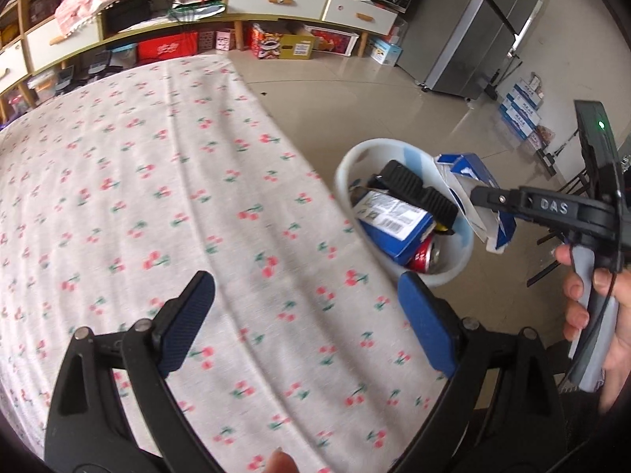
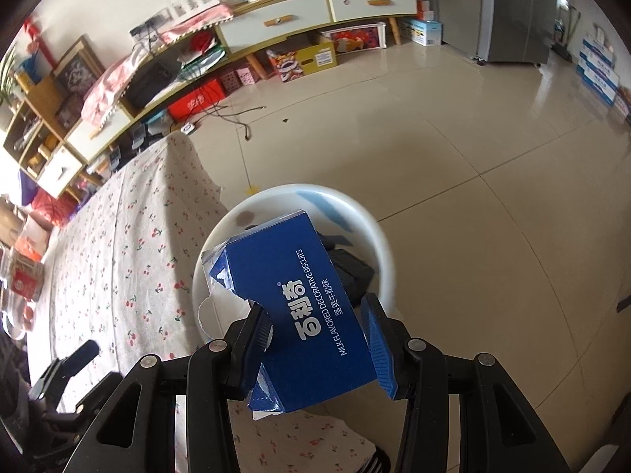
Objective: Collect trash
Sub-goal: 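Carry the box and carton over the bucket and open both grippers, then move both open grippers back over the table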
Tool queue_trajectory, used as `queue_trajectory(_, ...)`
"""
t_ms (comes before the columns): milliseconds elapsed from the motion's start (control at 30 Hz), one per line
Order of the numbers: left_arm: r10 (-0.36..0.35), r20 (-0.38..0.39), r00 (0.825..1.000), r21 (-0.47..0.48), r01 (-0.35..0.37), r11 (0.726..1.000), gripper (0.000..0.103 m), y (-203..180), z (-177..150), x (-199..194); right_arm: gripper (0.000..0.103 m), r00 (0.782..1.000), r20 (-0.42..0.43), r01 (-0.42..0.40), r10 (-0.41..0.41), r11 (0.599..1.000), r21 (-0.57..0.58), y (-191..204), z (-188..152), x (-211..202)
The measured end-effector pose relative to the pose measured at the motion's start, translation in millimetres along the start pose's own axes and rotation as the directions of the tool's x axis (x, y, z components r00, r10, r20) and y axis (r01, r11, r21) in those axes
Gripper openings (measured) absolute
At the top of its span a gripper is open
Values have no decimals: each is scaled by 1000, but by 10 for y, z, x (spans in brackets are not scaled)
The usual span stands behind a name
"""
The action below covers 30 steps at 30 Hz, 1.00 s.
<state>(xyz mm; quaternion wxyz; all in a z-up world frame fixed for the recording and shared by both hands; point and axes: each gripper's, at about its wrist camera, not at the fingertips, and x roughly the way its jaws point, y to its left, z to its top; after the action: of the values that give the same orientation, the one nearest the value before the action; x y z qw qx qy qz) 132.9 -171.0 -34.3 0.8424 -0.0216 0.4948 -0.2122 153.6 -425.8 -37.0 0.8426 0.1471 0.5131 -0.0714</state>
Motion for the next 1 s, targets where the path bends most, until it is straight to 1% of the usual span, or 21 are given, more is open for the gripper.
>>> queue_trajectory(167, 45, 10, 999, -9, -45, 999, 94, 251, -88, -156, 48, 998, -19, 60, -61, 997, -50, 304, 86, 214)
queue_trajectory(300, 53, 9, 999, -23, -53, 998, 94, 426, -162, -252, 48, 992, -34, 117, -119, 991, -61, 430, 127, 360)
queue_trajectory(367, 55, 9, 998, -28, -55, 998, 94, 490, -192, -281, 56, 989, -46, 138, -140, 989, -51, 438, 140, 414)
queue_trajectory(400, 57, 9, 998, -30, -57, 998, 94, 514, -203, -297, 62, 989, -49, 141, -143, 989, -42, 431, 150, 429)
queue_trajectory(433, 58, 7, 998, -34, -58, 998, 95, 546, -214, -303, 66, 989, -50, 139, -141, 990, -33, 427, 145, 427)
queue_trajectory(500, 57, 6, 998, -43, -57, 997, 97, 615, -246, -326, 69, 991, -49, 124, -124, 992, -17, 408, 140, 405)
queue_trajectory(600, 60, 4, 998, -48, -60, 997, 97, 670, -285, -327, 72, 991, -31, 127, -127, 992, -8, 391, 135, 360)
queue_trajectory(700, 57, -2, 998, -58, -57, 997, 97, 699, -304, -318, 73, 989, -27, 143, -143, 990, -2, 365, 125, 332)
queue_trajectory(1000, 91, -3, 996, -66, -91, 994, 98, 655, -337, -407, 74, 996, 32, 83, -84, 996, 42, 234, 48, 14)
